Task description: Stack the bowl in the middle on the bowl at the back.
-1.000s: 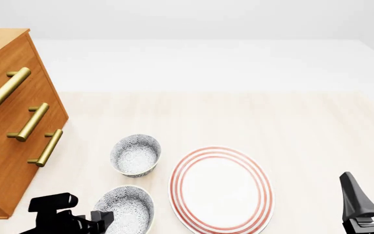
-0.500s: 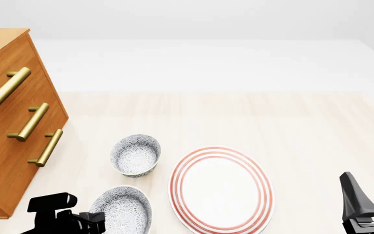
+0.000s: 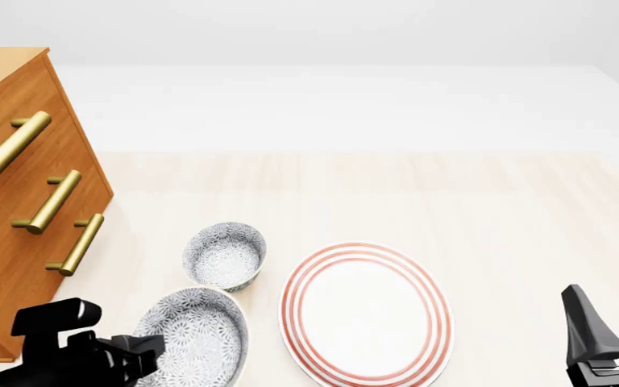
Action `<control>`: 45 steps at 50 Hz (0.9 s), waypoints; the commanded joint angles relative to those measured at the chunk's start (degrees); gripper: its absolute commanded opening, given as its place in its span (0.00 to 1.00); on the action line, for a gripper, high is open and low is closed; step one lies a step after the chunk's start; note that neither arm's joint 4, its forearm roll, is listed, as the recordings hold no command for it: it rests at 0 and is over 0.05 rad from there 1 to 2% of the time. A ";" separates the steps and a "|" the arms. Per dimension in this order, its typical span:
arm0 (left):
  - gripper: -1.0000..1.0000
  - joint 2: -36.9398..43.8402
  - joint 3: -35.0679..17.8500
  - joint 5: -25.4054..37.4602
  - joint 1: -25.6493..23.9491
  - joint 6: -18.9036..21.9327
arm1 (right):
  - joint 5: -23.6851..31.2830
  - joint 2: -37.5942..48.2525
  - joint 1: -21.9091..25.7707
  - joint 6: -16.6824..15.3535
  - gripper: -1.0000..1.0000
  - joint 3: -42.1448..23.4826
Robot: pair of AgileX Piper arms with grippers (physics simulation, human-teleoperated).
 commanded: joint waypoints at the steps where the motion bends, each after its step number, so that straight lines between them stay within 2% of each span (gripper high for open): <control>1: 0.00 -5.92 -3.28 8.95 -3.95 -3.70 | -0.02 -0.03 0.09 -0.12 1.00 0.06; 5: 0.00 -8.43 -5.77 13.23 -5.99 -4.67 | -0.03 -0.03 0.11 -0.11 1.00 0.09; 6: 0.00 -9.09 -7.72 15.47 -6.54 -4.33 | -0.03 -0.03 0.13 -0.15 1.00 0.10; 12: 0.00 -10.90 -11.52 21.34 -7.90 -3.49 | -0.02 -0.03 0.14 -0.17 1.00 0.09; 18: 0.00 -12.20 -15.83 26.75 -7.89 -2.08 | -0.01 -0.03 0.17 -0.14 1.00 0.12; 25: 0.00 -13.45 -20.41 31.67 -10.85 -2.21 | 0.01 -0.03 0.19 -0.20 1.00 0.11; 45: 0.00 -17.73 -20.33 38.00 -16.57 -4.39 | 0.03 -0.04 0.27 -0.41 1.00 0.06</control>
